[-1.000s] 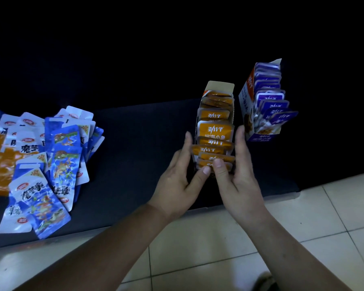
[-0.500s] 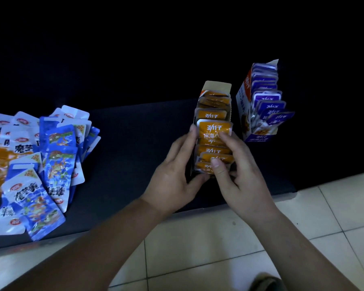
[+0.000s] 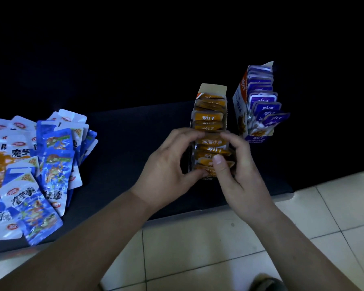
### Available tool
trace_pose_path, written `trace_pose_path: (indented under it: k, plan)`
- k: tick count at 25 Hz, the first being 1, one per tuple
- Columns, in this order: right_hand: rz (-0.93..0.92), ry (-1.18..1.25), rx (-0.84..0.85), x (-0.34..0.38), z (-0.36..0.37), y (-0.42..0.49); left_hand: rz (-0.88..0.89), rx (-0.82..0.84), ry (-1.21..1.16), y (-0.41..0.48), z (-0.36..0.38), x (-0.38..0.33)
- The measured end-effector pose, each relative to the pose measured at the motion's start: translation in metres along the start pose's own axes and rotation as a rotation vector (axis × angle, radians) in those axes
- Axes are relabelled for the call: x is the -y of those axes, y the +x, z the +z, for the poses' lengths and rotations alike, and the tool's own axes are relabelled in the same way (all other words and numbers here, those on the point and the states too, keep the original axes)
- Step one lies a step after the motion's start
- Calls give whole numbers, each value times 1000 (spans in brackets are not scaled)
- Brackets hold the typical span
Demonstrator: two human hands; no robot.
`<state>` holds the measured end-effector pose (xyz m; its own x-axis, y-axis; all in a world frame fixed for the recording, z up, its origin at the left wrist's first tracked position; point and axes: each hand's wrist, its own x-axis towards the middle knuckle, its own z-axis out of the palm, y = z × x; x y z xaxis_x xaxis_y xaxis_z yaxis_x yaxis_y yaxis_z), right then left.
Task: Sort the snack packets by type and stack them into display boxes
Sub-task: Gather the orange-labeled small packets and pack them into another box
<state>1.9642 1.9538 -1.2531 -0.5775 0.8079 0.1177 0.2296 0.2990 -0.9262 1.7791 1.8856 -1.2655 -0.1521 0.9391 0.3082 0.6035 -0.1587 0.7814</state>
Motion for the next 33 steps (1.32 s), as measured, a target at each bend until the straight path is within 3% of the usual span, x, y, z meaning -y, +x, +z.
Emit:
trace_pose_path:
  k: [4,10,14,21,28,30,33]
  plan:
    - [132,190,-145,10,2,11,-51,-17,-37,-1,-1,-1]
    - [159,131,-220,12,-7,17,-208,-3,-237,-5,0,0]
    - [154,181,-191,19,-8,16,-266,-6,-333,-11,7,-4]
    - [245,-39,-235,18,-4,20,-228,-33,-313,-10,9,0]
    - [504,155,-106,30,-12,30,-224,-35,-247,-18,15,0]
    - [447,179,-123,32,-12,28,-218,-51,-248,-21,17,-2]
    - [166,179,-32,21,-14,9,-159,-76,-196,-24,18,-1]
